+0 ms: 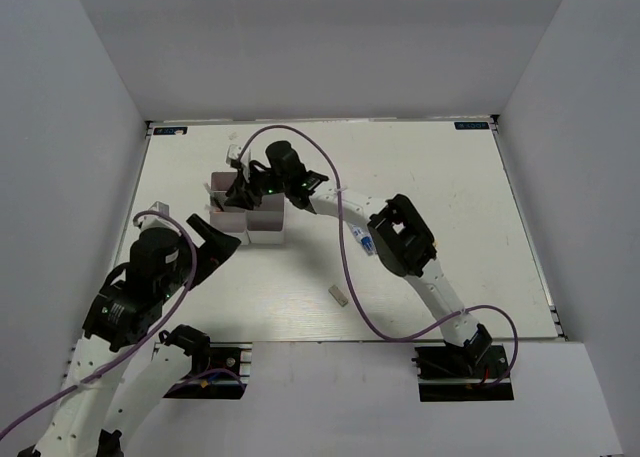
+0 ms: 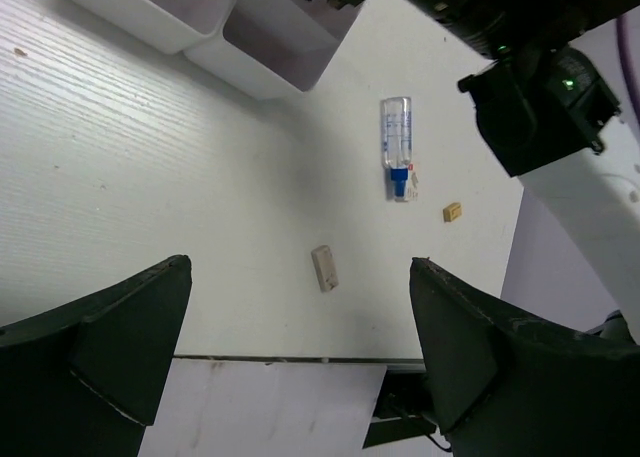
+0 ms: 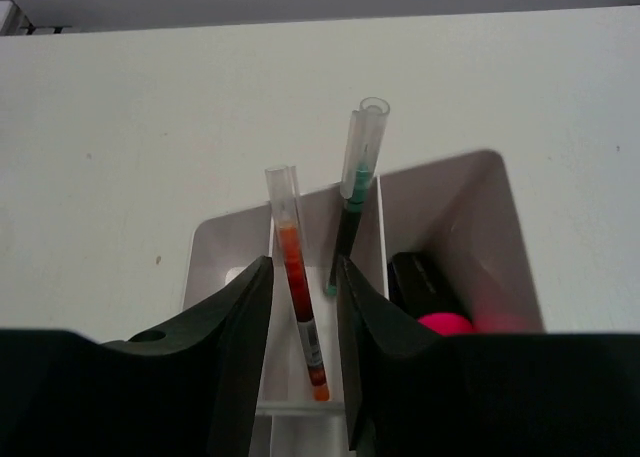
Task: Sort the stationery into containers
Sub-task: Place the pen in the storage box, then pick up the stationery from the center of the board.
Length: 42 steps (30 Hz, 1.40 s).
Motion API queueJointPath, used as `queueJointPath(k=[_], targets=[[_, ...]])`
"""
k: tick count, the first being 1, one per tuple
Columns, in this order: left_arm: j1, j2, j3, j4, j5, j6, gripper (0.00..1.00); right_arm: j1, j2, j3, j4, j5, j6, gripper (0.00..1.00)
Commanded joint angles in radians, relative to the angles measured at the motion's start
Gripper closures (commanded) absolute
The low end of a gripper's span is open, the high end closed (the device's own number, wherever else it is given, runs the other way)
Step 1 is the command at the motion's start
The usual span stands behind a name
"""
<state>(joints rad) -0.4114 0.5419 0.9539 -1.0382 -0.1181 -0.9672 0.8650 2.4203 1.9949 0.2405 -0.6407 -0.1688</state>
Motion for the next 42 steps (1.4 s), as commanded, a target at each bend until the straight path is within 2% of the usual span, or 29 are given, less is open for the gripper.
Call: queueJointPath(k=[1,4,7,8,10,11,12,13,15,16,17,18,22,23,24,25,26,27,31,38,42], targets=[[0.006,0.018,-0.015,0.079,0.058,-0.013,0.00,-0.030,-0.158,-0.011,0.039,-0.036,-0.014,0.62],[0.006,0.052,-0.039,0.133,0.115,-0.013,0.05,-0.046,-0.243,-0.066,0.040,-0.048,-0.008,0.62],[0.006,0.093,-0.082,0.194,0.182,-0.004,0.17,-0.073,-0.346,-0.140,0.036,-0.039,-0.006,0.62],[-0.003,0.105,-0.110,0.243,0.201,-0.004,0.26,-0.095,-0.383,-0.165,0.028,-0.033,-0.009,0.62],[-0.003,0.145,-0.142,0.302,0.273,-0.004,0.38,-0.110,-0.459,-0.183,-0.018,0.027,-0.006,0.62],[-0.003,0.162,-0.176,0.367,0.300,-0.004,0.45,-0.132,-0.475,-0.200,-0.096,0.050,-0.006,0.62],[-0.003,0.177,-0.194,0.401,0.358,-0.004,0.57,-0.141,-0.503,-0.200,-0.131,0.074,-0.009,0.64],[-0.003,0.216,-0.211,0.433,0.388,-0.004,0.63,-0.147,-0.526,-0.203,-0.238,0.169,-0.005,0.74],[-0.003,0.262,-0.239,0.507,0.455,-0.013,0.73,-0.188,-0.559,-0.197,-0.344,0.266,-0.009,0.96],[-0.003,0.283,-0.251,0.523,0.472,-0.013,0.73,-0.213,-0.564,-0.199,-0.381,0.291,-0.012,1.00],[-0.013,0.305,-0.251,0.535,0.485,-0.013,0.73,-0.222,-0.573,-0.202,-0.500,0.317,-0.015,1.00],[-0.013,0.338,-0.251,0.546,0.485,-0.013,0.73,-0.251,-0.590,-0.229,-0.533,0.340,-0.015,1.00],[-0.047,0.439,-0.207,0.537,0.485,0.033,0.60,-0.369,-0.690,-0.367,-0.653,0.346,-0.038,1.00],[-0.079,0.520,-0.167,0.537,0.485,0.053,0.53,-0.429,-0.754,-0.465,-0.693,0.348,-0.046,0.92],[-0.079,0.521,-0.167,0.537,0.485,0.053,0.53,-0.429,-0.773,-0.466,-0.693,0.348,-0.046,0.92],[-0.110,0.548,-0.158,0.537,0.485,0.053,0.50,-0.445,-0.802,-0.490,-0.702,0.345,-0.049,0.79],[-0.128,0.576,-0.136,0.537,0.485,0.053,0.47,-0.484,-0.817,-0.568,-0.724,0.340,-0.046,0.72],[-0.148,0.607,-0.121,0.517,0.465,0.053,0.40,-0.495,-0.829,-0.596,-0.731,0.335,-0.054,0.67],[-0.300,0.774,-0.023,0.409,0.348,0.041,0.26,-0.572,-0.940,-0.761,-0.748,0.322,-0.052,0.65],[-0.464,1.062,0.176,0.274,0.238,-0.129,0.24,-0.673,-1.036,-0.884,-0.744,0.294,-0.025,0.65],[-0.509,1.210,0.307,0.155,0.170,-0.226,0.27,-0.715,-1.060,-0.932,-0.742,0.271,-0.011,0.65]])
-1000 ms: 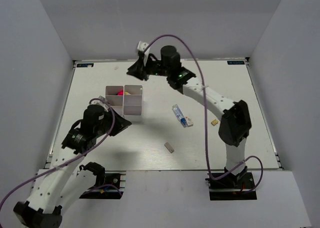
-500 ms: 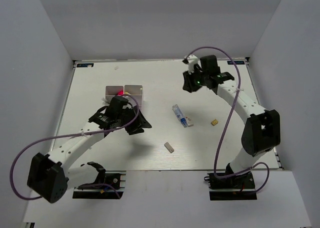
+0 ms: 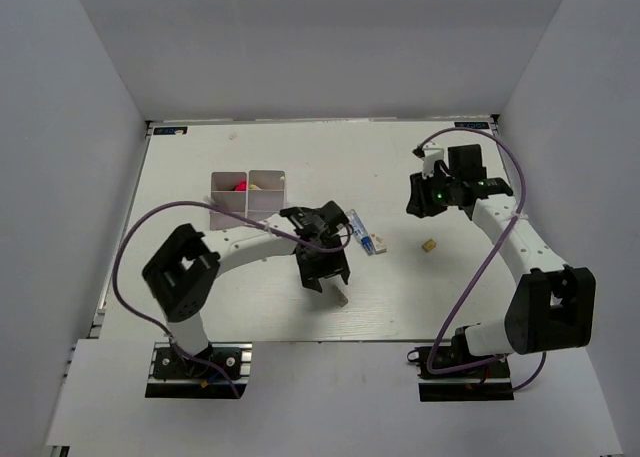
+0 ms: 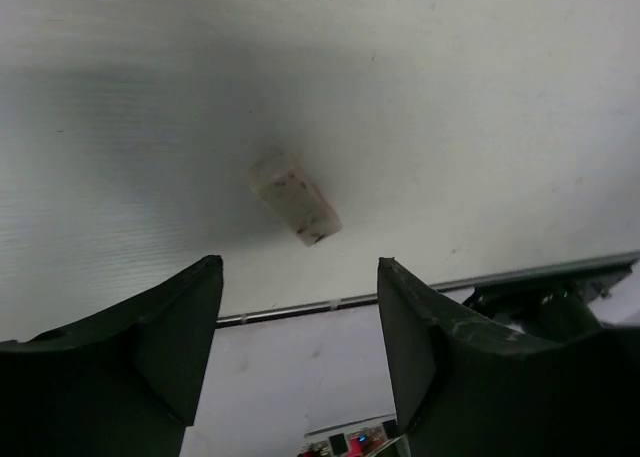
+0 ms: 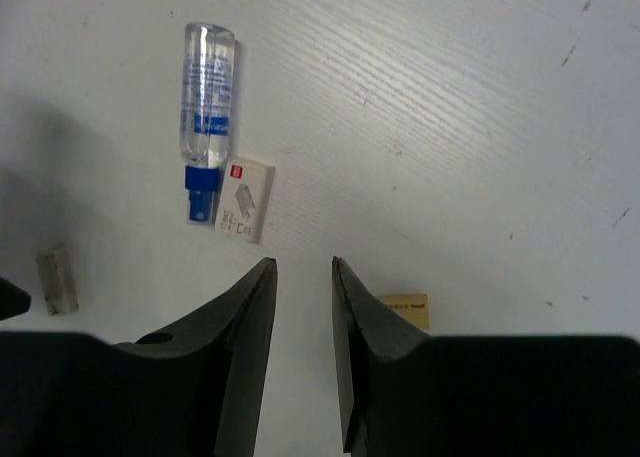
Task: Sort the stationery into containers
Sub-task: Pick up the stationery from the center of the board.
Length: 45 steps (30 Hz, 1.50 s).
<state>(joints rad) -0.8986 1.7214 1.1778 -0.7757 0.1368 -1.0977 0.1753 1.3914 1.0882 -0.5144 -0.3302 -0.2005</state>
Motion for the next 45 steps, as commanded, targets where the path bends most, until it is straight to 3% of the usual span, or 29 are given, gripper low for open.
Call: queueJointPath(k=[1,14,17,24,31,34,38,45], targets=[[-0.034,0.050,0.095,-0.117,-0.085,-0.129,0.28,-0.034,-0.032,-0.031,0.014,-0.050,0.023,0.65],[-0.063,0.213,0.120,-0.057,-0.045,-0.194,0.38,-0.088,-0.084,-0.108,0.028,-0.108,0.024,0.65],[-0.063,0.253,0.143,-0.048,-0.036,-0.194,0.46,-0.092,-0.086,-0.126,0.027,-0.125,0.030,0.64],[-0.063,0.262,0.196,-0.059,-0.049,-0.159,0.76,-0.105,-0.126,-0.163,0.027,-0.128,0.027,0.64],[-0.072,0.238,0.390,-0.157,-0.233,0.070,1.00,-0.108,-0.149,-0.194,0.031,-0.135,0.019,0.62],[-0.060,0.153,0.402,-0.172,-0.328,0.156,1.00,-0.108,-0.161,-0.205,0.033,-0.138,0.006,0.61],[0.007,0.032,0.368,-0.203,-0.482,0.156,1.00,-0.108,-0.172,-0.215,0.028,-0.148,-0.025,0.60],[0.147,0.007,0.437,-0.301,-0.640,0.104,1.00,-0.105,-0.199,-0.255,0.042,-0.153,-0.066,0.61]])
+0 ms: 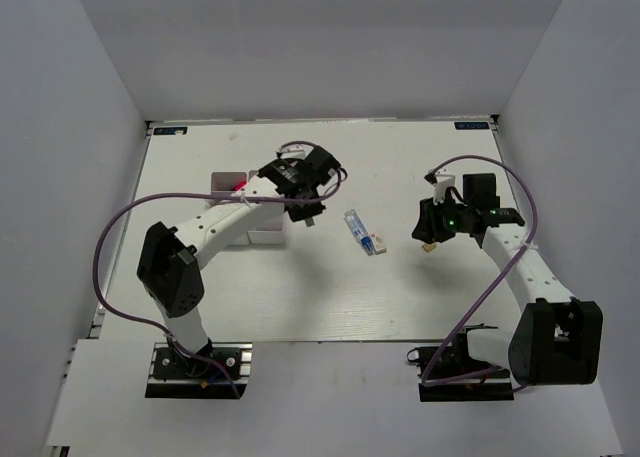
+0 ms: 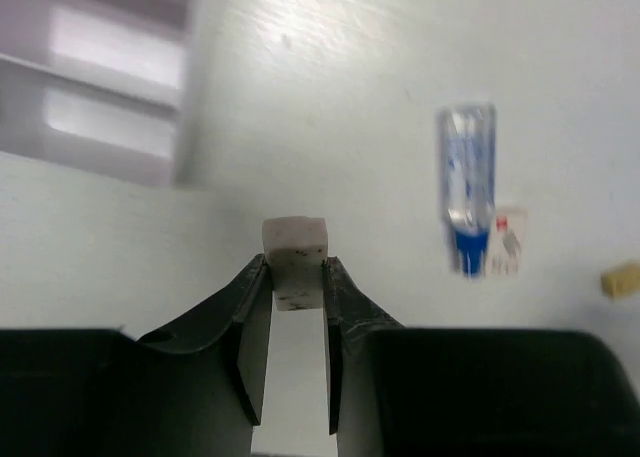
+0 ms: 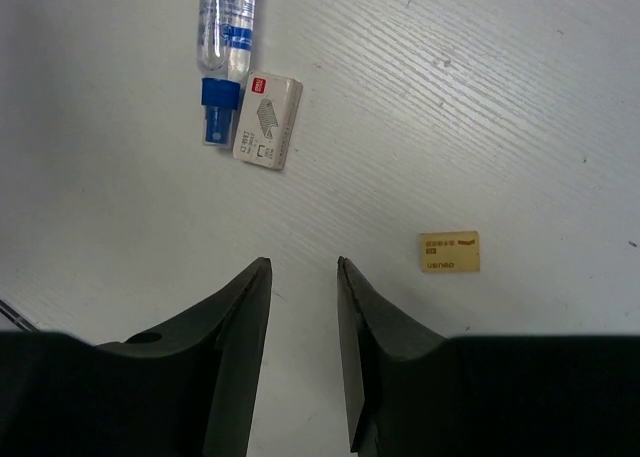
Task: Sort the stationery into containers
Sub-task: Pick up the stationery from the center of the board, then place the stationery in the storage box.
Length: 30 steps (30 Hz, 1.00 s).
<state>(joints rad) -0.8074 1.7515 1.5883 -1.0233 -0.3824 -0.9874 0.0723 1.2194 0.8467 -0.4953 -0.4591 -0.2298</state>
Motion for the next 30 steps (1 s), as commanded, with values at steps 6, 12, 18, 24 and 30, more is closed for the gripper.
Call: queueJointPath(k=[6,12,18,24,30], targets=[[0.160,-0.033,0.036,-0.063,-0.203,-0.026,1.00,-0.005,-0.043,-0.041,0.031,-0.015,-0.049,0.61],[0.238,-0.043,0.056,-0.080,-0.223,-0.106,1.00,-0.003,-0.060,-0.074,0.047,-0.018,-0.046,0.61],[0.270,0.025,0.085,-0.119,-0.200,-0.210,0.95,-0.002,-0.055,-0.078,0.052,-0.021,-0.045,0.61],[0.280,0.043,0.076,-0.120,-0.190,-0.295,0.87,-0.008,-0.058,-0.084,0.052,-0.018,-0.052,0.60],[0.280,0.052,0.067,-0.120,-0.190,-0.347,0.66,-0.006,-0.058,-0.087,0.049,-0.018,-0.052,0.60]])
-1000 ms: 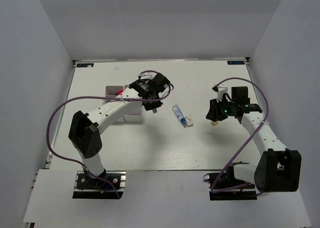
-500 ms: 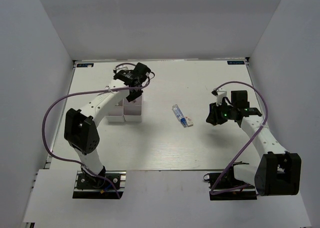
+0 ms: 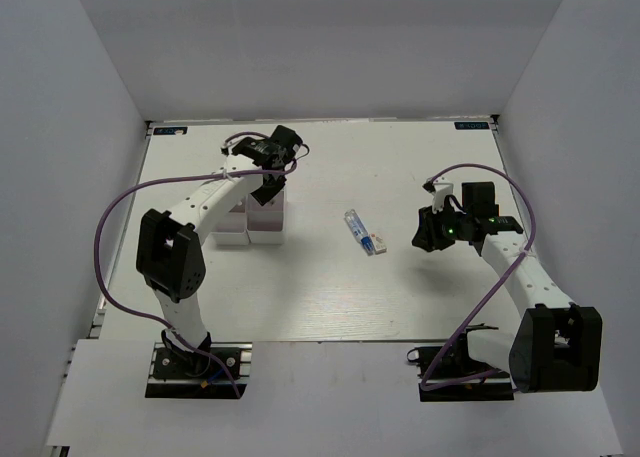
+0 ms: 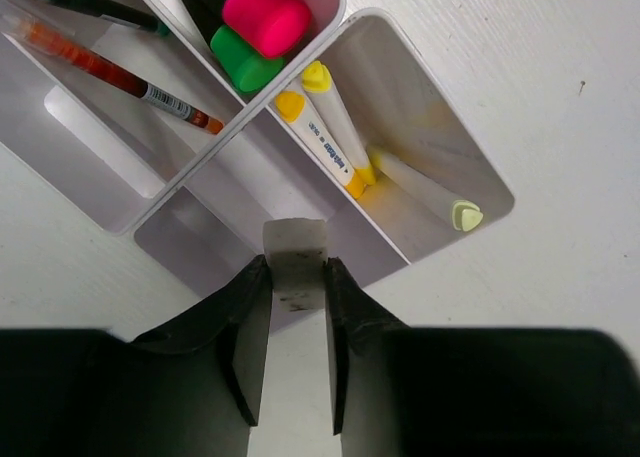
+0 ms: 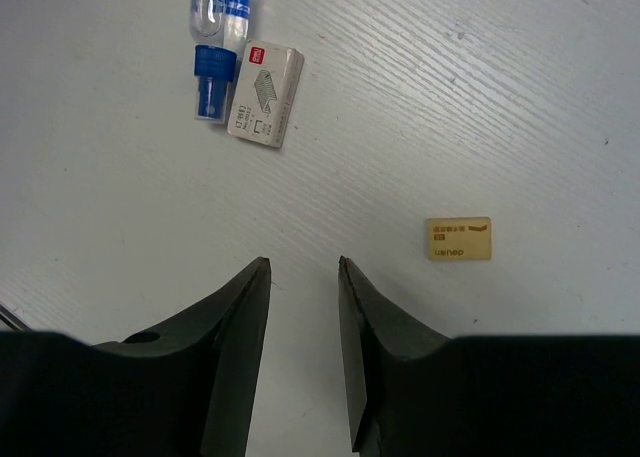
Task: Sort the stationery into containers
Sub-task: Place the stationery in the storage box.
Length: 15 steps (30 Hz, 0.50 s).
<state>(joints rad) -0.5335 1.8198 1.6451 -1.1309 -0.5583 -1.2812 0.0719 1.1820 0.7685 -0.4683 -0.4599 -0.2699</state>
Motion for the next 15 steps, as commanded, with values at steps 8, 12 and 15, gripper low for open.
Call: queueJointPath(k=[8,12,15], targets=[[0.006,-0.016,0.001,-0.003,-0.014,-0.053,0.39,-0.003,-0.016,-0.015,0.023,-0.019,-0.019,0.59],[0.006,-0.026,0.010,0.006,-0.014,-0.053,0.39,-0.004,-0.013,-0.006,0.019,-0.008,-0.017,0.59],[-0.006,-0.059,0.019,0.060,0.011,0.056,0.45,-0.009,-0.004,0.011,0.008,0.062,0.027,0.59]])
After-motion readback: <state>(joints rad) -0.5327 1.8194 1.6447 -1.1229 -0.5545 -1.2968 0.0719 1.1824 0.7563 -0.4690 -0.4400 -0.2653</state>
